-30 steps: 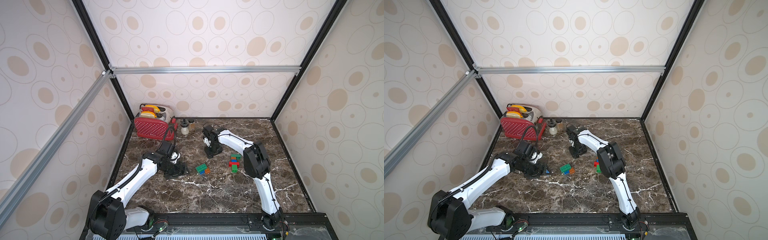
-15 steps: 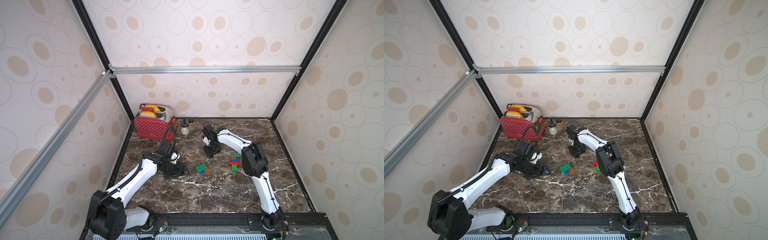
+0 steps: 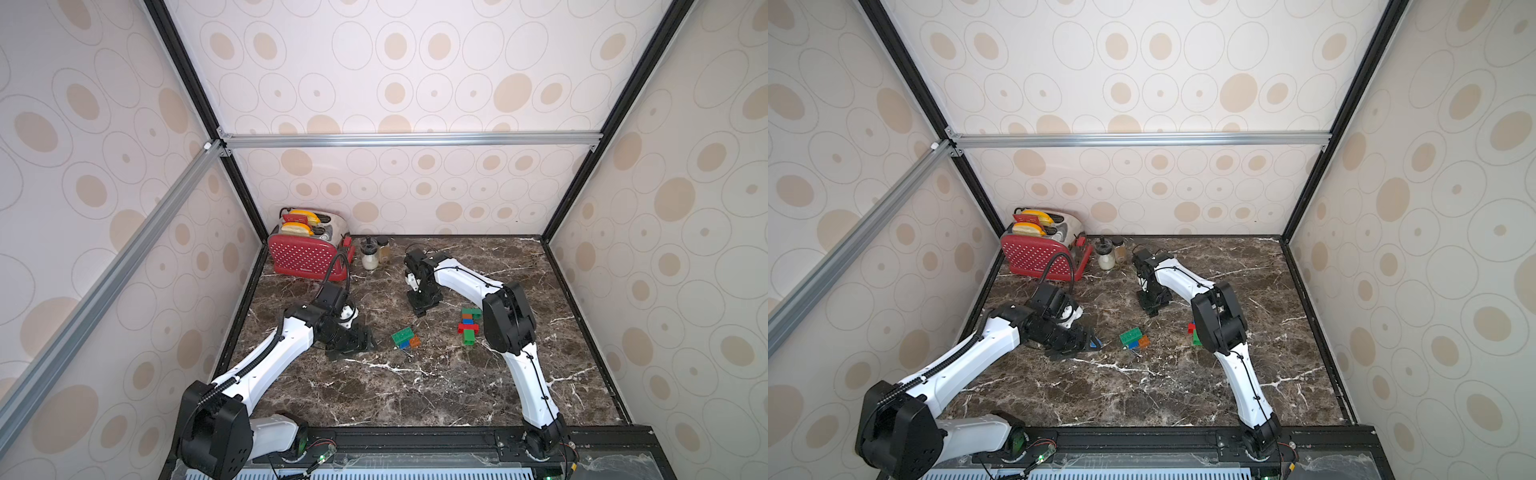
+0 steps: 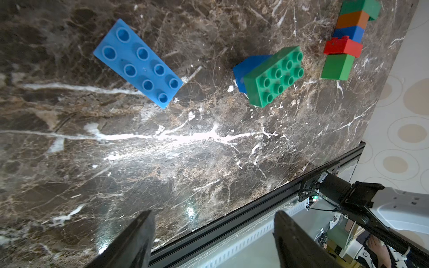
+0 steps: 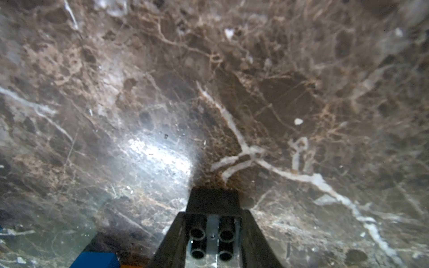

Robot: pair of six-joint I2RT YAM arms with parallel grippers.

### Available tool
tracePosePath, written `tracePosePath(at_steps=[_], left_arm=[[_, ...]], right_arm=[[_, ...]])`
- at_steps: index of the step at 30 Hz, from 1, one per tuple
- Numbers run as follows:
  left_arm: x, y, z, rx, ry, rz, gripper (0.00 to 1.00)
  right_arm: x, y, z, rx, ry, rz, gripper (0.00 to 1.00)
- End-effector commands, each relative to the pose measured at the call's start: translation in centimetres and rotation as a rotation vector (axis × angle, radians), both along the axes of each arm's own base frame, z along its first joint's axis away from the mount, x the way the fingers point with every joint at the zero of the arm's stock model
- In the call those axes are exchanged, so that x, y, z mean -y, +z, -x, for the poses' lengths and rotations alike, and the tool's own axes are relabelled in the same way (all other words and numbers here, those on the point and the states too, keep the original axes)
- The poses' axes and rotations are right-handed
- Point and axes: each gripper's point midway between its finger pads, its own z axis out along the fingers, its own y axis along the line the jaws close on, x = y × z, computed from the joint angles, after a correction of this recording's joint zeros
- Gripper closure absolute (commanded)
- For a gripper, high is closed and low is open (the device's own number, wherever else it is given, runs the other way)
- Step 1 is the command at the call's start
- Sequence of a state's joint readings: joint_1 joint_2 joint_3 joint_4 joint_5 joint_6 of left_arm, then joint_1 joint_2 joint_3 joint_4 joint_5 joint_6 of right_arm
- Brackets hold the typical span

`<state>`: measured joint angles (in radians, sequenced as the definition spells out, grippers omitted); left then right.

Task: Assemble the letter f with lego
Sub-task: Pick up the lego brick from the center of the board.

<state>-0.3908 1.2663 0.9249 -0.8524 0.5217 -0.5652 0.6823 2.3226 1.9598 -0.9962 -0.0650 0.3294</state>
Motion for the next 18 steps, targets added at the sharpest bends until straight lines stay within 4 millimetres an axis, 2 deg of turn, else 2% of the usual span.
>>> tracePosePath(at_steps=[1,5,11,15,18], left_arm=[[-0.3,0.5,0.0,0.016,-0.017,-0.005,0.18],[-0.4,0.5,-0.3,0.024,-0.014,0.0,0.18],[0.4,0.0,-1.0,0.026,-0.004,0.056,0.18],[1.1,0.2,-1.7,0.041,0.016,0.12,0.18],[0.8,0.1,-1.7,0.04,0.035,0.13,0.18]], right_arm=[[0.9,2.9,0.7,0.009,-0.004,0.022,0.67],[1.1,6.2,2.0,0.039,0.004,0.03,0.67],[0.6,10.5,6.0,0.042,0.029,0.03,0.67],[-1.1,11.5,9.0,0.034,0.033,-0.022,0.67],[-2.7,11.5,10.8,0.033,0.054,-0.03,0.67]])
